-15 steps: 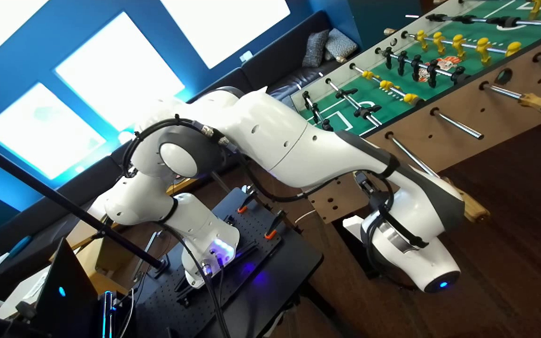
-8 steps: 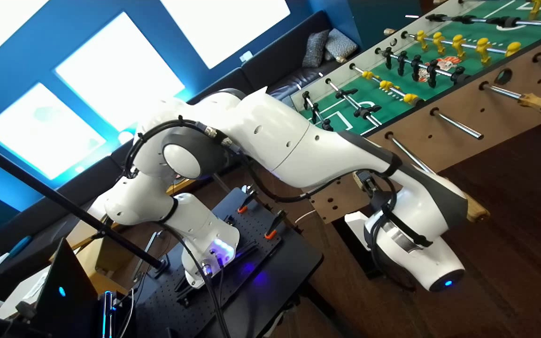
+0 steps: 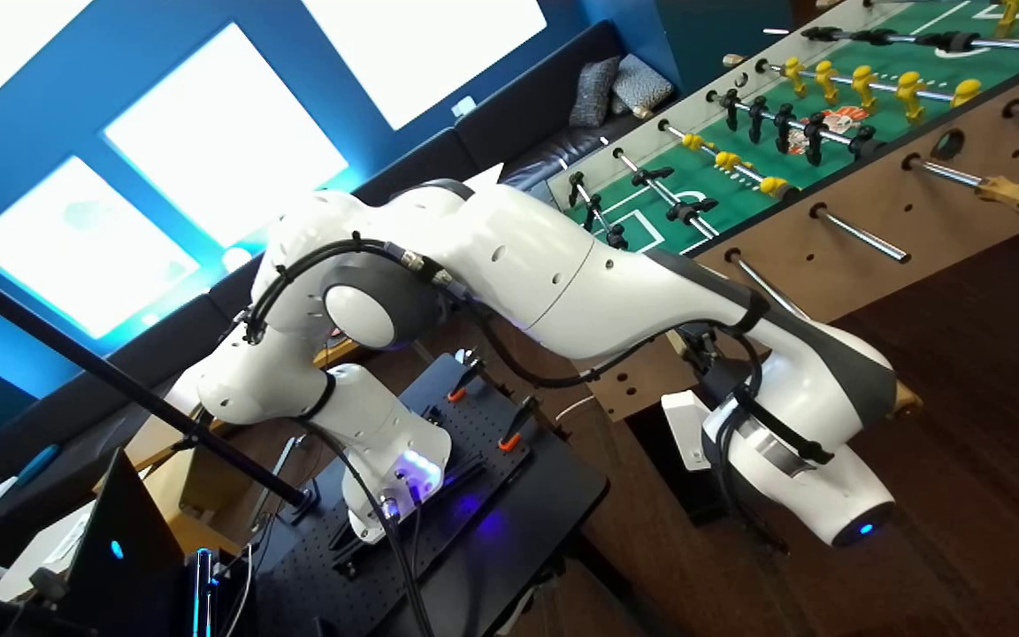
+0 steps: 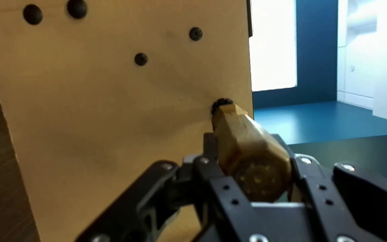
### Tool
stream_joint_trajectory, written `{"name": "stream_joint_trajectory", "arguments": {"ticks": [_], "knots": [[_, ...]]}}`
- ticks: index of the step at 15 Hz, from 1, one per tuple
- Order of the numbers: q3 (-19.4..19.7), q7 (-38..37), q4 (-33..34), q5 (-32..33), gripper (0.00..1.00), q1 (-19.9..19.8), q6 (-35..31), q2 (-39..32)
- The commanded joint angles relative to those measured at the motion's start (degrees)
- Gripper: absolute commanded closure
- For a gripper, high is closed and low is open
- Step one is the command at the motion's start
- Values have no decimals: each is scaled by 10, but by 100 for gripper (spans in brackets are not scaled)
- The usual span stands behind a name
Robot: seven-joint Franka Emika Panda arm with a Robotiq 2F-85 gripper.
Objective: Rotate the first rod forwards
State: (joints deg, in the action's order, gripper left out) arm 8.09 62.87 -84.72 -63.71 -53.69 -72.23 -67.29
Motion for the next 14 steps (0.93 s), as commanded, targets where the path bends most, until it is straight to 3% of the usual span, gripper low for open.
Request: {"name": "stream_joint_trajectory", "arguments": {"ticks": [1,3,4,7,14], "knots": [[3,-2,6,-2,59,3,4,-4],[3,-3,7,-1,59,3,5,-5],[0,-17,5,-5,84,0,16,-4],[-4,-104,6,-9,84,-8,58,-7],[-2,-261,24,-2,84,-10,78,-18]]}}
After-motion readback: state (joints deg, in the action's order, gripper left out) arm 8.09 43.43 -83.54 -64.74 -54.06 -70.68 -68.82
